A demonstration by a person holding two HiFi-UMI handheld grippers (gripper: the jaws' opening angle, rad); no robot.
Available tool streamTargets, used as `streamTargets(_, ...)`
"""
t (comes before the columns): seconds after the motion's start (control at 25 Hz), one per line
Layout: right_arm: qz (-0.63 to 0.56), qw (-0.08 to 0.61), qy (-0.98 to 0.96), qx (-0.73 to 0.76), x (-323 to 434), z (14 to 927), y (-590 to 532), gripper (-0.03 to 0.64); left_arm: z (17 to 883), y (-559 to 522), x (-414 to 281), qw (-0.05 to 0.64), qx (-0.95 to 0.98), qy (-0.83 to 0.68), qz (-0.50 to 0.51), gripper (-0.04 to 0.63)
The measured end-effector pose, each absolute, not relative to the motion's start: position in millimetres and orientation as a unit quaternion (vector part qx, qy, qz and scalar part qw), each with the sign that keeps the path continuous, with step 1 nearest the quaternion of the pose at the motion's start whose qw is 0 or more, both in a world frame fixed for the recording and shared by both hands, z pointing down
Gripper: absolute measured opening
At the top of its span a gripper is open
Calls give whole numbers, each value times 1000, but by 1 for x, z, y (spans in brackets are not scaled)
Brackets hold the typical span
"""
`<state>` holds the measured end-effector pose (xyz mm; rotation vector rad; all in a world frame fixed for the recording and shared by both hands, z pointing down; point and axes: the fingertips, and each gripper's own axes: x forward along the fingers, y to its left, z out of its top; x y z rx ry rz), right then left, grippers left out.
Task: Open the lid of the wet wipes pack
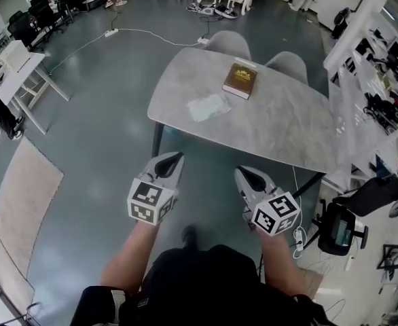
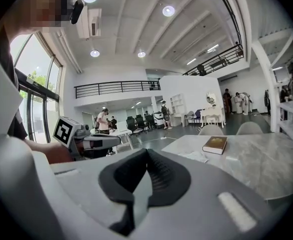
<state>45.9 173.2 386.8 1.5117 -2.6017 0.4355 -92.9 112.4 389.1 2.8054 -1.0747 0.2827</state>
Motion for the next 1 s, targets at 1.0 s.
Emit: streamTargets(1.0,160,65,-885,432,152,421,-69,0,425,-105,19,100,908,-388,121,11)
